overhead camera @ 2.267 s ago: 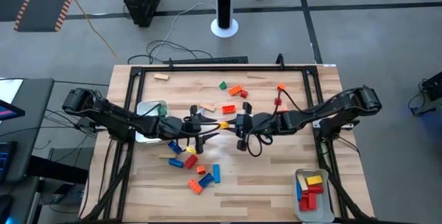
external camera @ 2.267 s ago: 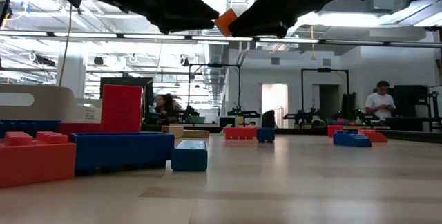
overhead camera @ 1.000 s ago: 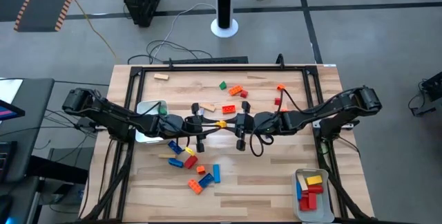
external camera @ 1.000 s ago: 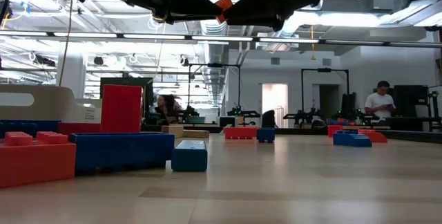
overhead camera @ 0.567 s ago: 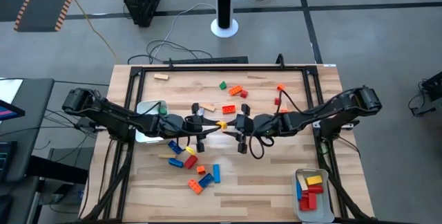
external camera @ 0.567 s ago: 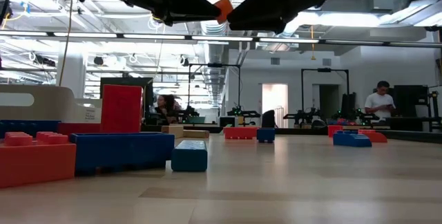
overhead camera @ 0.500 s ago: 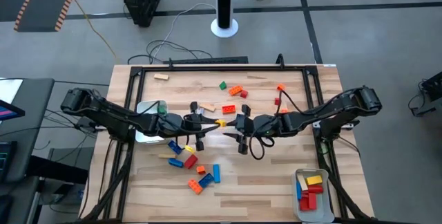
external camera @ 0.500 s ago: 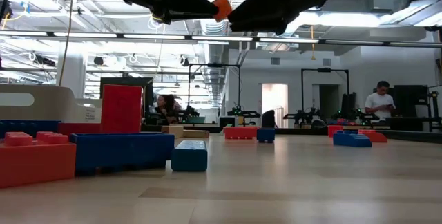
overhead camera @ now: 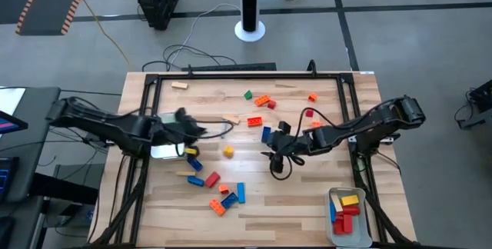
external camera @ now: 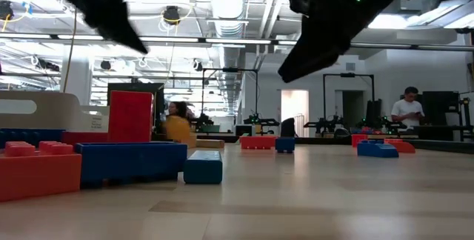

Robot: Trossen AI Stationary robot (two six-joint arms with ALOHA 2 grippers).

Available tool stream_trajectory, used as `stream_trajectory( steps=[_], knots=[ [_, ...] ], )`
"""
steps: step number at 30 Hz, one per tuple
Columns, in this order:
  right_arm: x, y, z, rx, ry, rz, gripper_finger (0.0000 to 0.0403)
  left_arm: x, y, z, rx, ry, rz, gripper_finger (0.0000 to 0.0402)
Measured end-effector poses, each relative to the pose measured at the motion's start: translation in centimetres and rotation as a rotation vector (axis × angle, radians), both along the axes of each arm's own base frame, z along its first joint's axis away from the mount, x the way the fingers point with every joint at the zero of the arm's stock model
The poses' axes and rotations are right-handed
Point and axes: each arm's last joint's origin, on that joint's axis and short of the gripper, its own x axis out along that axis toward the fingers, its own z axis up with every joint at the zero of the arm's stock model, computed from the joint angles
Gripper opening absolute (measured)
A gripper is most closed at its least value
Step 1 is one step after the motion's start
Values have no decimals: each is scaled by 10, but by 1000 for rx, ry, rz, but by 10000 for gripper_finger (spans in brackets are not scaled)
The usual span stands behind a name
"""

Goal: Sort blocks by size
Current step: Put the yellow small game piece into the white bin

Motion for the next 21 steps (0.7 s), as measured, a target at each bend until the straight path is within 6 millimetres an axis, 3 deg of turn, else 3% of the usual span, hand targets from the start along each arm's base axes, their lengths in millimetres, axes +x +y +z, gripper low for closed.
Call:
stream_trajectory(
  steps=[3, 6, 10, 14, 21],
  knots=[
    [2, -1, 1, -3, -18, -17, 238, -12, 2, 0, -53, 18, 39, 9],
    [4, -6, 2, -1, -33, -27, 238, -8, -2, -1, -75, 22, -8, 17],
    [5, -9, 3, 3, -47, -35, 238, 10, -7, -22, -111, 157, -78, 64],
    [5, -7, 3, 5, -51, -24, 238, 29, -4, -52, -184, 383, -41, 131],
    [7, -7, 5, -2, -72, -16, 238, 70, -2, -52, -181, 594, 15, 204]
  ],
)
